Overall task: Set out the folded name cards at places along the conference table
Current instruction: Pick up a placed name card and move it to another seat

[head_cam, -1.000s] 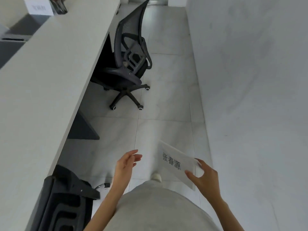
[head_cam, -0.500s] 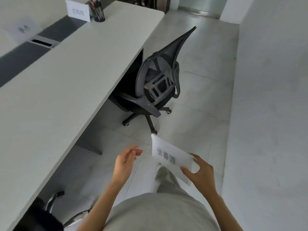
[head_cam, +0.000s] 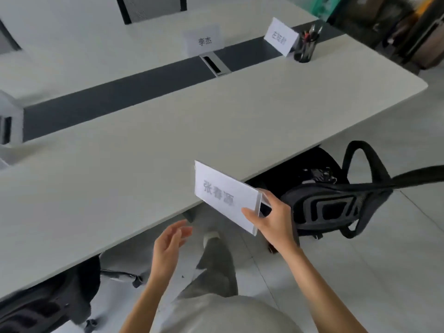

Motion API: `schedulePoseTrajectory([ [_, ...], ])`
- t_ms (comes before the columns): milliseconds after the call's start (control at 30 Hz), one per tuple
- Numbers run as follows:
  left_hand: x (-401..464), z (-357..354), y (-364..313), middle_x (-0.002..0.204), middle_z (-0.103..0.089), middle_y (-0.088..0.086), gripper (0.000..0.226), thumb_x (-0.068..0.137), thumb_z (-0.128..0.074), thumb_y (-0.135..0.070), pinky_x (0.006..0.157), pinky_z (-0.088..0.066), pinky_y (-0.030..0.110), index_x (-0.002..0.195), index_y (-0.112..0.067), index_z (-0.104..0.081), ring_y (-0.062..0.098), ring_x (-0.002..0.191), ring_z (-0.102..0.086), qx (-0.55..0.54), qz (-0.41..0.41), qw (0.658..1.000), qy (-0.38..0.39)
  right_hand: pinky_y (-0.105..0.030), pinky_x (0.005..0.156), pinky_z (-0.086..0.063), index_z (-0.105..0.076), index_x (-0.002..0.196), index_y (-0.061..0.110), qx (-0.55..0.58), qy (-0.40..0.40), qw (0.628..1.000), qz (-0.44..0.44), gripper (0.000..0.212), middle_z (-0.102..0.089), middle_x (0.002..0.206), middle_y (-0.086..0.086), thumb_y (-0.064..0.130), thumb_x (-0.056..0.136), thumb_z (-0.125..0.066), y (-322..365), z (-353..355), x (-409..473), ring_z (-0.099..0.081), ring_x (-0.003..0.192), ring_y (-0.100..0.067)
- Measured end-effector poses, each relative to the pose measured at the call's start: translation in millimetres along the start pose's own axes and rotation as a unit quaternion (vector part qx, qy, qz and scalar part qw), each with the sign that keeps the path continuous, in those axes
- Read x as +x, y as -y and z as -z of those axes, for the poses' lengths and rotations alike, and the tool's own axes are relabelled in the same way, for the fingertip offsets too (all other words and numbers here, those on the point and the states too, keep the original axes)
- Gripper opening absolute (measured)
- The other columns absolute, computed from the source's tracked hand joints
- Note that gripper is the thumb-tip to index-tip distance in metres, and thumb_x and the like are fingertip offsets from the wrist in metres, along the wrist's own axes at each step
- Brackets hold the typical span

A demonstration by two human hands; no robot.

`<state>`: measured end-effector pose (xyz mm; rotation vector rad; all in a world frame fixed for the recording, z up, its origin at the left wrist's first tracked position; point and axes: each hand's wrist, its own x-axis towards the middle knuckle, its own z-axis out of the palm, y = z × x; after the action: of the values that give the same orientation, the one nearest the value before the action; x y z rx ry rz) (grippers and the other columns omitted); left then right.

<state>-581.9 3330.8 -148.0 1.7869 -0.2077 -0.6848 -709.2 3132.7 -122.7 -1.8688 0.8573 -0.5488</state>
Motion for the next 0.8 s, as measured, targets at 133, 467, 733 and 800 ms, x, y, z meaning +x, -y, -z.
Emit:
schedulePoseTrajectory([
  [133,87,0,-39,0.090,-0.068,0.002,0.026,0.094,-0.036,-0.004,0.077,-0.051,0.025,0.103,-0.011,-0.059,0.003,0.079,-0.066,-0.021,-0.028,0.999,-0.031,-0.007,0.083,-0.044,-0.065,0.106,0.017,-0.011,0.023,0.999,0.035,0.056,-0.069,0.101,0.007,0.047,0.059,-0.065,3,-22,80,-0.059,0.097,0.001],
  [467,278,-1,-116,0.122,-0.058,0.012,0.035,0.090,-0.046,-0.010,0.095,-0.038,0.032,0.125,-0.006,-0.047,0.028,0.114,-0.053,0.098,0.000,0.995,-0.037,-0.002,0.079,-0.038,-0.060,0.095,0.037,0.026,0.076,0.996,0.047,0.037,-0.070,0.090,0.019,0.042,0.058,-0.066,32,-63,241,-0.058,0.093,0.012],
  [733,350,-29,-137,0.096,-0.068,0.012,0.024,0.089,-0.049,-0.015,0.086,-0.048,0.042,0.109,-0.025,-0.058,0.030,0.094,-0.063,0.068,0.017,0.997,-0.008,-0.008,0.081,-0.040,-0.056,0.094,0.044,0.033,0.142,0.989,0.007,0.039,-0.067,0.101,0.015,0.045,0.057,-0.069,14,-42,331,-0.059,0.099,0.003],
  [800,368,-45,-145,0.101,-0.068,0.010,0.027,0.089,-0.051,-0.017,0.090,-0.049,0.043,0.114,-0.022,-0.058,0.027,0.096,-0.063,0.082,0.011,0.997,-0.011,0.002,0.081,-0.033,-0.050,0.099,0.043,-0.003,0.157,0.988,0.006,0.045,-0.055,0.107,0.018,0.039,0.060,-0.074,6,-32,362,-0.051,0.102,0.003],
])
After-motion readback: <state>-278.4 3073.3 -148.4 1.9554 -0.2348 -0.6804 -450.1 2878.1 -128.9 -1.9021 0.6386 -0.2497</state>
